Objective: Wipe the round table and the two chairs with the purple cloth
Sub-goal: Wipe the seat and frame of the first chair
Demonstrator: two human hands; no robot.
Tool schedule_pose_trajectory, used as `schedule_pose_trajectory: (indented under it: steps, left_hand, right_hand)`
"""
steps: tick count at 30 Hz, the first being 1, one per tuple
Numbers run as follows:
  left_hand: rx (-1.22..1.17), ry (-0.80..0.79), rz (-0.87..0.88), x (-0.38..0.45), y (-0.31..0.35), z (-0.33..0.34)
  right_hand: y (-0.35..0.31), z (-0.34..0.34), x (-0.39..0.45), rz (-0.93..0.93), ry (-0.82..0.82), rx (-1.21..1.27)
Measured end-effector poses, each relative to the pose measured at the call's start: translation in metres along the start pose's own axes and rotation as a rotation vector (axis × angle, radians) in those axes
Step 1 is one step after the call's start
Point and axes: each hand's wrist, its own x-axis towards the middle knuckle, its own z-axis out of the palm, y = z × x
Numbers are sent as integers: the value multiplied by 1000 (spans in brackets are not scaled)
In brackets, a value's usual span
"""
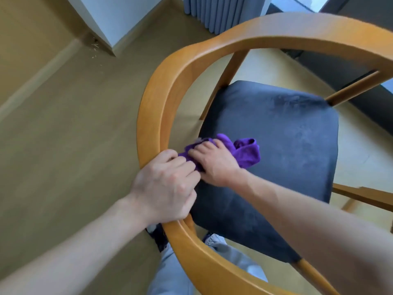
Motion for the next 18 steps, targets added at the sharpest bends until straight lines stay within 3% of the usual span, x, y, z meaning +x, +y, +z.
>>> schedule_pose_trajectory:
  steps: [5,7,11,14,16,18]
  left_hand:
    - [32,58,-30,-2,2,4]
    - [39,79,-36,-1,2,5]
    - [50,94,-39,-7,3,7]
    - [56,43,-126,-2,7,5]
    - [19,29,-223,-2,23,5]
    - [-36,4,-257,-8,50,12]
  right_hand:
    - [23,-14,33,447,-37,105]
    - [0,-3,22,389,-32,57]
    - [-42,22,-40,62,-4,37]
    - [-48,27,-81,-97,-104,65]
    - [-42,21,-84,-132,-163,99]
    - [-37,10,-68,-50,-143,167]
